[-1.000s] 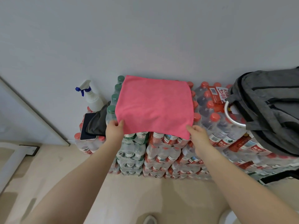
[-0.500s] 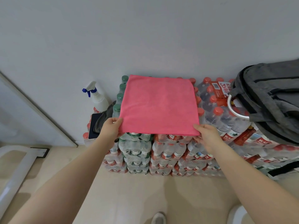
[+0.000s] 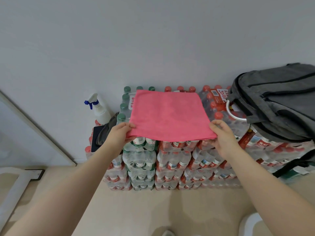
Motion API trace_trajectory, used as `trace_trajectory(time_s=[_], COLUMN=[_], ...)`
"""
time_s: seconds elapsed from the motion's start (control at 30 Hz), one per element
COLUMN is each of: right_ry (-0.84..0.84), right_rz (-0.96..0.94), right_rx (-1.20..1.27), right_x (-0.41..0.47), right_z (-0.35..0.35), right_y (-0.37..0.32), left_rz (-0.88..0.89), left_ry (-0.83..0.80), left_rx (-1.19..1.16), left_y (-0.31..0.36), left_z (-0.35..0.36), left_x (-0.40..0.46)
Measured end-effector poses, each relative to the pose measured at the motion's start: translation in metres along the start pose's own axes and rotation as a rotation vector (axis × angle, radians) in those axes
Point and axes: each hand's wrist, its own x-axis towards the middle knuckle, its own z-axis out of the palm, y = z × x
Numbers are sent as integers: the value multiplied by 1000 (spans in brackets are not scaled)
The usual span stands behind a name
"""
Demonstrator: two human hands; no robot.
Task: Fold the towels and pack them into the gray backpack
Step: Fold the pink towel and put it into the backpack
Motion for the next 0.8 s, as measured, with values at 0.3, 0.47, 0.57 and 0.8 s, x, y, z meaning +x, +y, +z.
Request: trace_trajectory(time_s=[0.3, 0.47, 0.57, 0.8], right_ry=[-155, -75, 32, 145], right_rz=[-2, -111, -168, -240], right_rx=[218, -186, -326, -474], right_x=[16, 40, 55, 113], right_z=[-9, -3, 2, 16], right_y=[-35, -36, -40, -53], left_rz=[360, 495, 453, 425], left_ry=[-106, 8, 21, -88], left_rx=[909, 787, 796, 1059], left_y=[33, 44, 54, 76], left_z=[-5, 5, 7, 11], left_x=[1, 17, 38, 106])
